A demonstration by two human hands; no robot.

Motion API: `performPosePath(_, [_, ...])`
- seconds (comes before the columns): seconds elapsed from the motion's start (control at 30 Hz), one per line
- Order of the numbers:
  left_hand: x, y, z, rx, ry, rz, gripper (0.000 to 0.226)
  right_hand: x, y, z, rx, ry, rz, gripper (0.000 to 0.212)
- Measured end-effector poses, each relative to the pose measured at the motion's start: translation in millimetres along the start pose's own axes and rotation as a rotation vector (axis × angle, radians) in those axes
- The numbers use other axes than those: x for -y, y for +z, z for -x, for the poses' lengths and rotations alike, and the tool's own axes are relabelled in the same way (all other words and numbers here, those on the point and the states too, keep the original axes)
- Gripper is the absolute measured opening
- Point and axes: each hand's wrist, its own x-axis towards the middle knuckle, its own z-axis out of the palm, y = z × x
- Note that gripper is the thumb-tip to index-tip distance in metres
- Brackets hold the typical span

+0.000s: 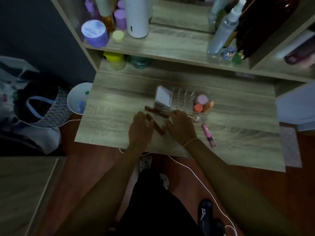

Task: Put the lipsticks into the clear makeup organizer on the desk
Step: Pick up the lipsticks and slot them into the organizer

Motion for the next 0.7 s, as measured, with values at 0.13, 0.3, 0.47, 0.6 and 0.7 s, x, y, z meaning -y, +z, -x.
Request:
performPosePath(0.13, [-7.6,4.5,-8.9,-0.046,-0.112,0.048,0.041,3.9,9.8,-15.5,-0.024,0.012,0.063,0.027])
performPosePath(0.3, [-4.8,6.0,-22.0,0.002,-0.09,0.037,0.035,3.6,20.9,-27.4,-0.002,0.012,0.217,0.03])
performPosePath(0.47, [6.0,-7.1,-37.1,0.0,-0.071,0.032,0.015,13.2,30.7,-36.5,0.007,0.035,0.286,0.032])
performPosePath(0.6, [19.2,-24.3,-47.7,-0.06,-0.056,0.075,0.013,29.4,34.9,-43.4,-0.006,0.0,0.227,0.027])
performPosePath(0.7, [26.9,-40.0,-60.3,-0.069,-0.055,0.109,0.017,43.8,39.0,-54.6,0.015,-0.015,0.237,0.017])
